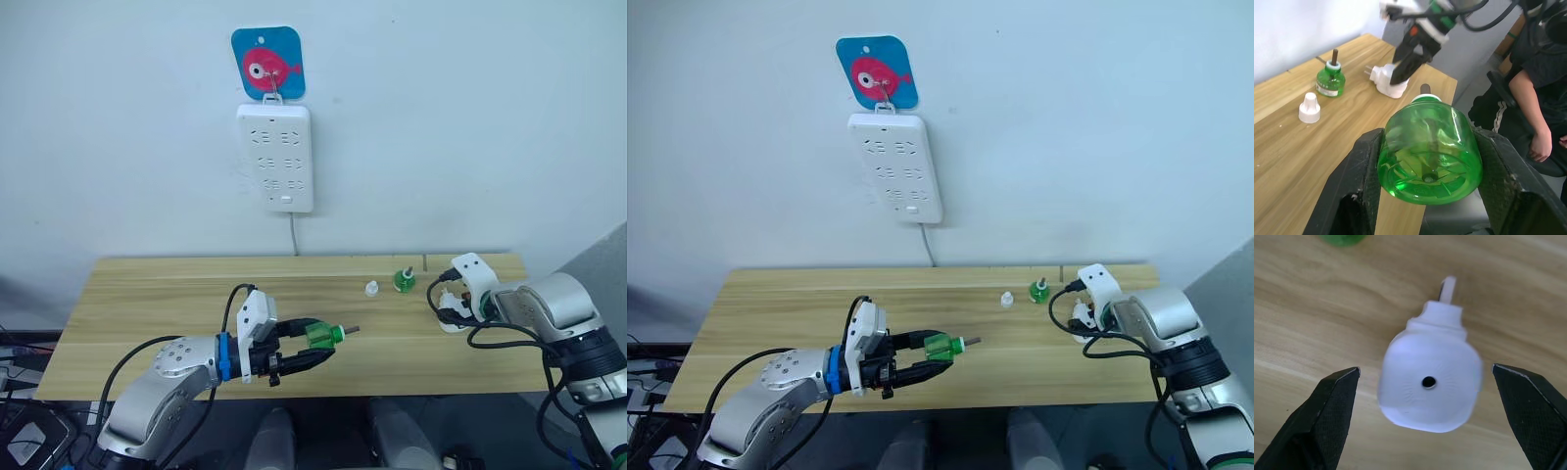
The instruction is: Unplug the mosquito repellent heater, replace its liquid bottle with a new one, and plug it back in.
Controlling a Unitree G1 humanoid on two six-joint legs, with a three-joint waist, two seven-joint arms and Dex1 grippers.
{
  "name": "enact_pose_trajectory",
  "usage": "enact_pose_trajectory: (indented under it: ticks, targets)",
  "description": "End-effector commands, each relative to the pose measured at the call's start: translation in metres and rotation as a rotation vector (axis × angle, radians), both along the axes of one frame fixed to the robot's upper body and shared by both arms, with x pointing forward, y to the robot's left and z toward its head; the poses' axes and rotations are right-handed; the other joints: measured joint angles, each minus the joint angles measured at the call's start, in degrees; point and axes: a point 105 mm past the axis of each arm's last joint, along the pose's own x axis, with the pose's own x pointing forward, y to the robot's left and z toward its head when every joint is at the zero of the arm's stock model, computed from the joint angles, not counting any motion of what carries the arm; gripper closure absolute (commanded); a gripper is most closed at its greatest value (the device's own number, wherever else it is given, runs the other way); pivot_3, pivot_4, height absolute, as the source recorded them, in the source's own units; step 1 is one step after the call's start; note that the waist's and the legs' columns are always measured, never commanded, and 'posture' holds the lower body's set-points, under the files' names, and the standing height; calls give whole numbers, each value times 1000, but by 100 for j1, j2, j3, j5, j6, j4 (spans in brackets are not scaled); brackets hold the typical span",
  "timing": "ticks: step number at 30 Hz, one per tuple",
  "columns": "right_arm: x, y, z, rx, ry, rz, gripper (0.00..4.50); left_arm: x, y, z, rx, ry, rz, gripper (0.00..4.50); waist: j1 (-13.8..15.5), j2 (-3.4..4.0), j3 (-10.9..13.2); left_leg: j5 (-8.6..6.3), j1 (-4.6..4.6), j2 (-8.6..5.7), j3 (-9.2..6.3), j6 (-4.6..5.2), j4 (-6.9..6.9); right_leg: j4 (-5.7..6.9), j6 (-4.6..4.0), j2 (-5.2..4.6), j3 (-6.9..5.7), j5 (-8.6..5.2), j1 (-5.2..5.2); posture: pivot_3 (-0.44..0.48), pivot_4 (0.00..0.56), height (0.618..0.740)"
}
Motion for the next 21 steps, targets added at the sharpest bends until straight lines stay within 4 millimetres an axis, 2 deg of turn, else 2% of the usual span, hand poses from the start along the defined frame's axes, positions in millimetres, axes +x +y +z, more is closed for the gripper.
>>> enact_pose_trajectory:
  ticks: [1, 9, 18, 21]
  targets:
    - [3, -5, 3, -27, -10, -14, 0, -3, -4, 7, -10, -40, -7, 2197, 25, 0, 0, 0, 0, 0, -1, 0, 0, 0, 0, 0, 0, 0, 0, -25, 201, 740]
    - [10, -11, -2, -37, -7, -48, 0, -3, -5, 7, -16, -42, 3, 2197, 38, 0, 0, 0, 0, 0, -2, 0, 0, 0, 0, 0, -3, 0, 0, -12, 195, 740]
    - [14, -7, -11, -7, 18, -67, 0, -3, -3, 6, -10, -43, 12, 2197, 46, 0, 0, 0, -2, -2, -5, 0, -1, -1, -1, -2, -6, 1, 0, -1, 192, 740]
    - [15, -8, -12, -11, 16, -75, 512, -2, -3, 6, -10, -45, 15, 2197, 45, 0, 0, 0, -1, -2, -5, 0, -1, -1, -1, -3, -7, 1, 1, -2, 192, 740]
